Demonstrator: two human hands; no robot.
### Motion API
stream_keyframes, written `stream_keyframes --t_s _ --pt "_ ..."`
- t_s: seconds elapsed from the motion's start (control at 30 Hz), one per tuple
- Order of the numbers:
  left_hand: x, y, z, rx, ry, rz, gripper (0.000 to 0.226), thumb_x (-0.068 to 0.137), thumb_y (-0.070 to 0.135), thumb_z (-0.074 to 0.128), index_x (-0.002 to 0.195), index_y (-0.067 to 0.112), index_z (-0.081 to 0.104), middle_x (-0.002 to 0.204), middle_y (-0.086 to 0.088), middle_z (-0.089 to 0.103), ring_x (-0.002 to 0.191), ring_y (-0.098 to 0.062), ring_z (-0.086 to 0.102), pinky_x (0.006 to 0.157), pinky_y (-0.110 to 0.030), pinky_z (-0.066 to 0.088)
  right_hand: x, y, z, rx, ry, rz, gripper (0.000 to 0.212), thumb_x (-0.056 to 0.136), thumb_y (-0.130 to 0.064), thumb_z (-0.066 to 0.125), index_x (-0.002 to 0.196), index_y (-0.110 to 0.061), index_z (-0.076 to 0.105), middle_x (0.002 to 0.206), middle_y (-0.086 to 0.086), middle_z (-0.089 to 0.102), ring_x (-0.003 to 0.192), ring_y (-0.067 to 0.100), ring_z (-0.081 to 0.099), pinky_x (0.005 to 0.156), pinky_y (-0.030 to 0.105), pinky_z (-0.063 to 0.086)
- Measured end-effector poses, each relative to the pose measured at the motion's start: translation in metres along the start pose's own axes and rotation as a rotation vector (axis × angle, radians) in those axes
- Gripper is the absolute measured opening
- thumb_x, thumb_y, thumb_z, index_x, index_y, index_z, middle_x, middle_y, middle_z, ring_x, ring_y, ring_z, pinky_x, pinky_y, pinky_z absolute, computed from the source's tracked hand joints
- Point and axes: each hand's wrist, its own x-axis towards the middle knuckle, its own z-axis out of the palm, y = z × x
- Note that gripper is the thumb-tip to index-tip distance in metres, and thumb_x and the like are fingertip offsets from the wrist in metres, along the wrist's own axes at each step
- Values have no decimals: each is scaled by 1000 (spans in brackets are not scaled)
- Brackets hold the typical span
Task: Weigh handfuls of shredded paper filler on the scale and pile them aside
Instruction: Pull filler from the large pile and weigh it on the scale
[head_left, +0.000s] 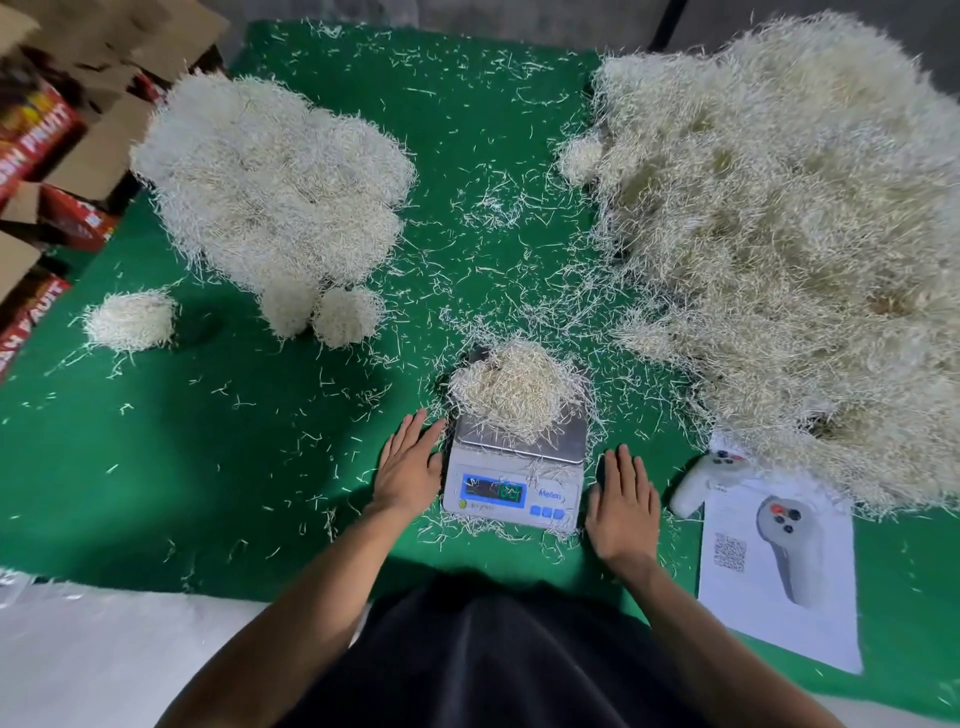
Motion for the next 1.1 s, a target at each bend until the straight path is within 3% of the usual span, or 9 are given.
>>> stream_keyframes --t_s 0.17,0.23,0.4,0.5,0.63,0.73,0.97,1.03,1.1 --pt "12 8 -15 -73 37 -30 39 107 19 43 145 23 53 157 6 39 146 -18 34 121 -40 28 20 -1 -18 100 97 31 50 109 -40 29 142 -13 54 152 10 47 137 31 42 113 47 35" --pt "19 21 -29 -205 53 -84 24 107 18 42 103 20 65 112 -3 68 96 -19 63 80 -32 52 39 -5 -33 203 84 54 50 110 -39 26 119 -7 64 126 17 62 111 34 56 100 49 48" --pt "30 76 -60 -526 214 -226 41 110 37 32 73 19 40 69 6 40 60 -10 37 56 -27 31 71 -53 -90 750 233 -45 30 110 -27 42 94 -16 64 72 -1 61 53 -1 52 47 14 47" --pt "25 119 -59 -638 76 -205 50 107 53 31 114 15 62 105 -5 63 95 -17 62 89 -39 53 67 -97 -104 919 19 -133 17 109 -30 45 101 -27 60 68 -7 56 49 1 53 47 24 51" --pt "17 139 -58 -721 142 -150 81 94 74 44 157 25 30 163 2 30 144 -13 34 112 -36 27 47 -148 -99 1105 -179 -159 20 104 -16 55 121 -6 58 63 -6 57 47 6 44 44 24 40" --pt "26 131 -78 -858 214 -150 85 85 69 66 153 27 39 160 2 37 134 -7 38 106 -32 32 42 -155 -110 1263 -221 -201 8 100 -15 55 95 -9 55 56 -10 48 47 7 39 45 22 37" --pt "47 132 -88 -883 176 -73 78 85 33 80 152 19 43 130 7 62 103 -2 64 90 -22 52 67 -161 -158 1034 -47 -118 104 74 -98 41 121 -8 66 61 -12 55 53 9 50 60 30 47" --pt "48 139 -85 -943 159 -118 85 80 37 84 152 20 42 120 5 66 101 -6 62 86 -21 48 84 -155 -170 992 -159 -111 84 87 -80 52 120 -4 64 85 -1 57 70 12 52 83 45 55" --pt "50 146 -86 -979 141 -143 87 78 38 85 151 19 43 92 18 65 78 2 61 68 -13 46 106 -142 -183 992 -170 -105 42 101 -54 56 94 -13 65 67 2 48 52 12 44 73 44 55"
